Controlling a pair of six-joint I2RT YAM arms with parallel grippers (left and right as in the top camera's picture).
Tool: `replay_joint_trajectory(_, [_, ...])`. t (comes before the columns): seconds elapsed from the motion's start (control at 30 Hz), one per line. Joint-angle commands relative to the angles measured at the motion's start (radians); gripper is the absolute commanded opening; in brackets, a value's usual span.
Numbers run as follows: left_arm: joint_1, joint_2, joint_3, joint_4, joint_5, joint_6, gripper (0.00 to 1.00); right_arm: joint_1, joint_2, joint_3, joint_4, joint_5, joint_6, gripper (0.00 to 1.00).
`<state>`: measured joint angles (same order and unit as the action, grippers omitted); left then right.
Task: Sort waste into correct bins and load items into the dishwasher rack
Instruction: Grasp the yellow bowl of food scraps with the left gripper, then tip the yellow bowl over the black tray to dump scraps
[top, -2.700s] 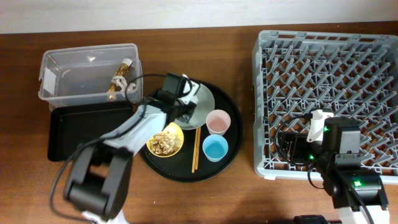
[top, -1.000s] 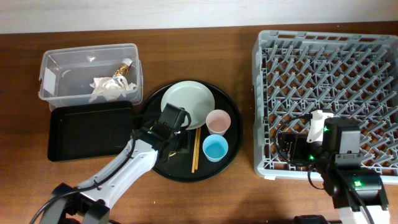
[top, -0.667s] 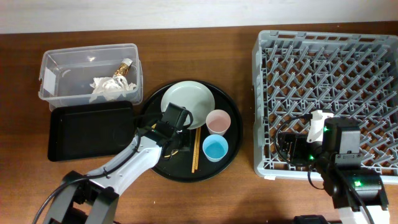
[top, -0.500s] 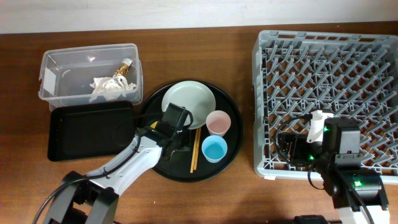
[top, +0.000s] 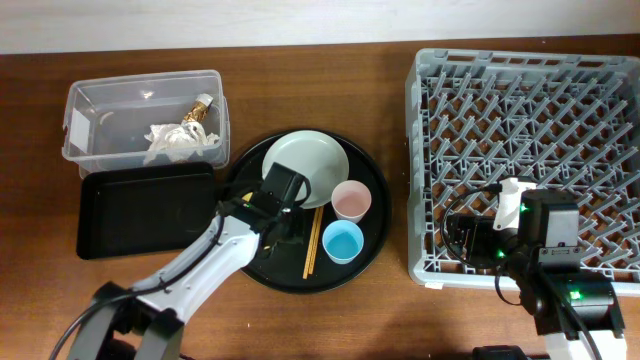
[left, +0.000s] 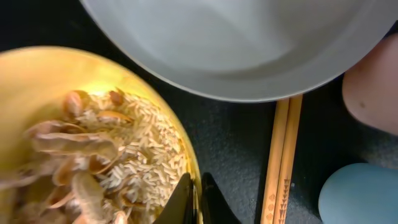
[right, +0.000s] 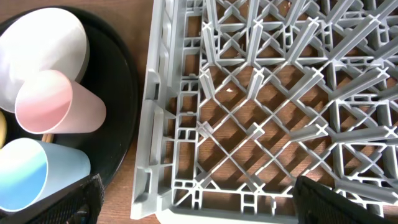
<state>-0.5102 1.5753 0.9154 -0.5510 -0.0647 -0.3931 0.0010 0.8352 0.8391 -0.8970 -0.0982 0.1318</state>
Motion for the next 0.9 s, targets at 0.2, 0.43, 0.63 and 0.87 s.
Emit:
replay_joint_trajectory(0.2, [0.158, -0.230, 0.031, -0.058, 0.022, 0.055, 0.01, 0.005, -0.003, 0.019, -0.001, -0.005, 0.001, 0.99])
replay_joint_trajectory(0.43, [0.577, -0.270, 0.031, -0.052, 0.319, 0.164, 0.00, 0.005, -0.003, 0.019, -0.005, -0.006, 0.001, 0.98])
replay_joint_trajectory(0.63, [0.885, -0.157, 0.031, -0.012, 0.676, 0.253, 0.00, 0.005, -0.003, 0.019, -0.005, -0.006, 0.001, 0.98])
replay_joint_trajectory(0.87, [1.077, 0.133, 0.031, 0.088, 1.314, 0.268, 0.00, 0.005, -0.003, 0.019, -0.005, -0.006, 0.001, 0.98])
